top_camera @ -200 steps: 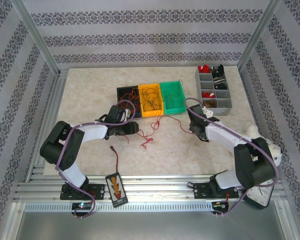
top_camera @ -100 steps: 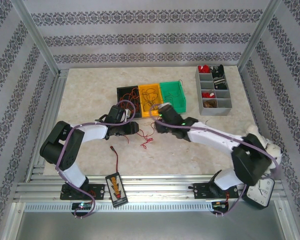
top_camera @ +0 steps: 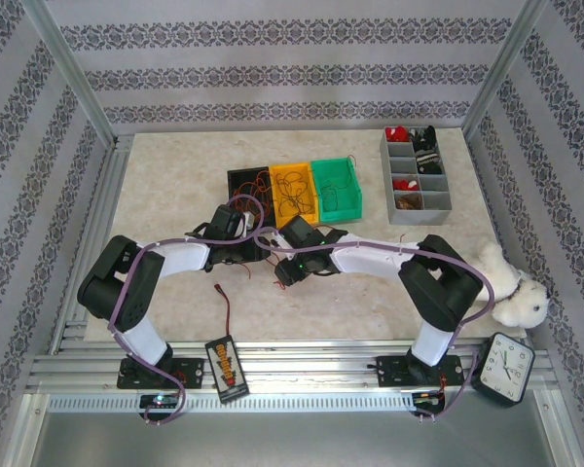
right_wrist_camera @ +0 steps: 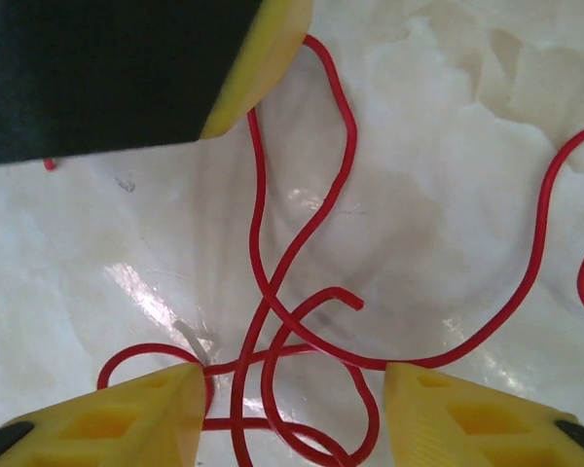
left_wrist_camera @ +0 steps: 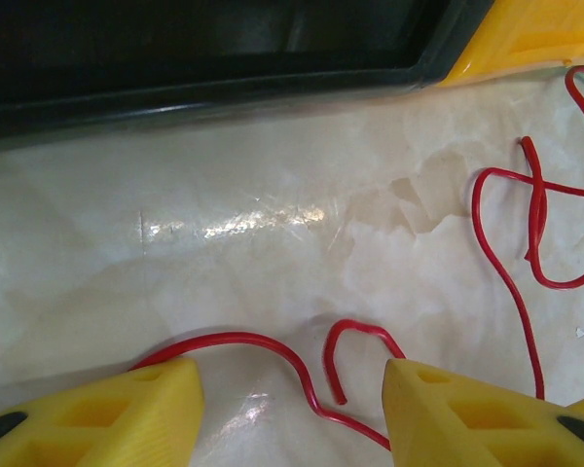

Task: Untangle the cables

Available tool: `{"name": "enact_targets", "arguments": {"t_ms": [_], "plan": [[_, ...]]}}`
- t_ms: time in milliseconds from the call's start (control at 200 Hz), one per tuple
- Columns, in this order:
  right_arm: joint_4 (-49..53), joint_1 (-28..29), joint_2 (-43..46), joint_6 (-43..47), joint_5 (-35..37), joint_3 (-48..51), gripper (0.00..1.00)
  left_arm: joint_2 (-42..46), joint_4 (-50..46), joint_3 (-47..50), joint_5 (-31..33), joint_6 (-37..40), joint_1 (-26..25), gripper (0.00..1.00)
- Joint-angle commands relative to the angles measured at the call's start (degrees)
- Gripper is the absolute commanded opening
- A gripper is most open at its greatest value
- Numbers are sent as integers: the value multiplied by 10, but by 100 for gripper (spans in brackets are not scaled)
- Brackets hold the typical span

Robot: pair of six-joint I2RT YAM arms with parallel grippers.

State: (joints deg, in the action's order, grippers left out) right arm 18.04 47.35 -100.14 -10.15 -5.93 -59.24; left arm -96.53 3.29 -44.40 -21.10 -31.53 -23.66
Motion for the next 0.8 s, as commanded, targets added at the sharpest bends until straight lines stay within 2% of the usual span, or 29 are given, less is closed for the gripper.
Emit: {"name": "enact_targets", "arguments": {"t_ms": [0, 85, 165, 335, 650, 794], "plan": [[17, -5, -10, 10, -8, -9, 36, -28, -54, 13, 81, 13, 6, 55], [11, -13, 5, 3, 5, 10, 16, -30, -56, 12, 82, 10, 6, 55], [1, -34, 29, -19, 11, 34, 8, -33, -61, 10, 86, 8, 6, 55], [-43, -104, 95, -86, 8, 98, 6, -41, -82, 1, 107, 1, 6, 54], [-96, -281, 199, -205, -38, 202, 6, -44, -96, -1, 136, -13, 6, 54], [-126, -371, 250, -224, -131, 232, 7, -46, -93, -1, 135, -13, 6, 54]]}}
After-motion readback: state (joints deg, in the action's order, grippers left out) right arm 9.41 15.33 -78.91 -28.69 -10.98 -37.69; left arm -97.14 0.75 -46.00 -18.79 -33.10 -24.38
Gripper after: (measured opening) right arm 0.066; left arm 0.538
